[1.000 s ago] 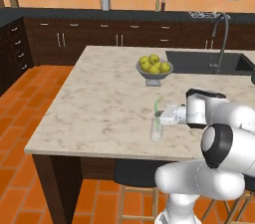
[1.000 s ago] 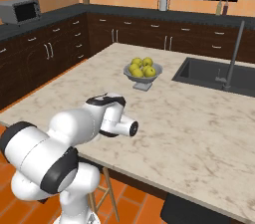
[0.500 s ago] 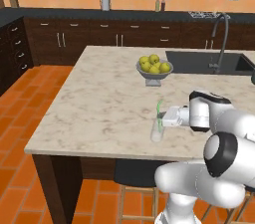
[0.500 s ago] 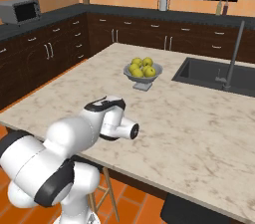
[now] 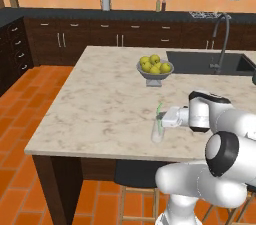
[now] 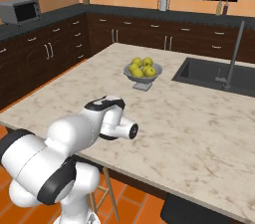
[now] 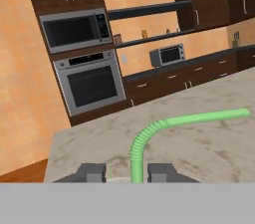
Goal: Take a straw from the drawer in front and place it inside the glass cup on the dining counter.
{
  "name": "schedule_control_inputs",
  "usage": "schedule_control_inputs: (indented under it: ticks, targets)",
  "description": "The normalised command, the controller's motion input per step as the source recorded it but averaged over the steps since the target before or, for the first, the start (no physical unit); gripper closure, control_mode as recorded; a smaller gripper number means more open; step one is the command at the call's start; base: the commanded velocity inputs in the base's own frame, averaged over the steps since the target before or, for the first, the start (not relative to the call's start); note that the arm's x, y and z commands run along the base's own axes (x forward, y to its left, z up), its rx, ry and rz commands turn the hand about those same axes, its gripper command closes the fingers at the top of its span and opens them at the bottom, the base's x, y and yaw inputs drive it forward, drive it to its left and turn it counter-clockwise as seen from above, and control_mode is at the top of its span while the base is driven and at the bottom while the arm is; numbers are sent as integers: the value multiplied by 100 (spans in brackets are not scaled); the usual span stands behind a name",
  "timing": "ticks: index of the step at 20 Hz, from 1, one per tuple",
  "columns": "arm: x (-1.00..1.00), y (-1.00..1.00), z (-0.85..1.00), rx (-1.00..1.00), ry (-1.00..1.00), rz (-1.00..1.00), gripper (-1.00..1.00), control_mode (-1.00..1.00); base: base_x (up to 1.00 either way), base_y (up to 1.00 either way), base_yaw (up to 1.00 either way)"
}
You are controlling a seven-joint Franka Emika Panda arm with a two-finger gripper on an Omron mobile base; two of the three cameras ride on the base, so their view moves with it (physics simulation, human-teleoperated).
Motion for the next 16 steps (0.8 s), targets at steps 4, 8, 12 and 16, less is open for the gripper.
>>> schedule_control_inputs:
  ticks: [4, 8, 12, 16]
  targets:
    - [-10, 0, -13, 0, 0, 0, -100, -100, 0, 0, 0]
    - [-17, 0, -5, 0, 0, 0, -100, -100, 0, 0, 0]
    - [-40, 2, -8, 0, 0, 0, -100, -100, 0, 0, 0]
    - [-35, 19, -30, 0, 0, 0, -100, -100, 0, 0, 0]
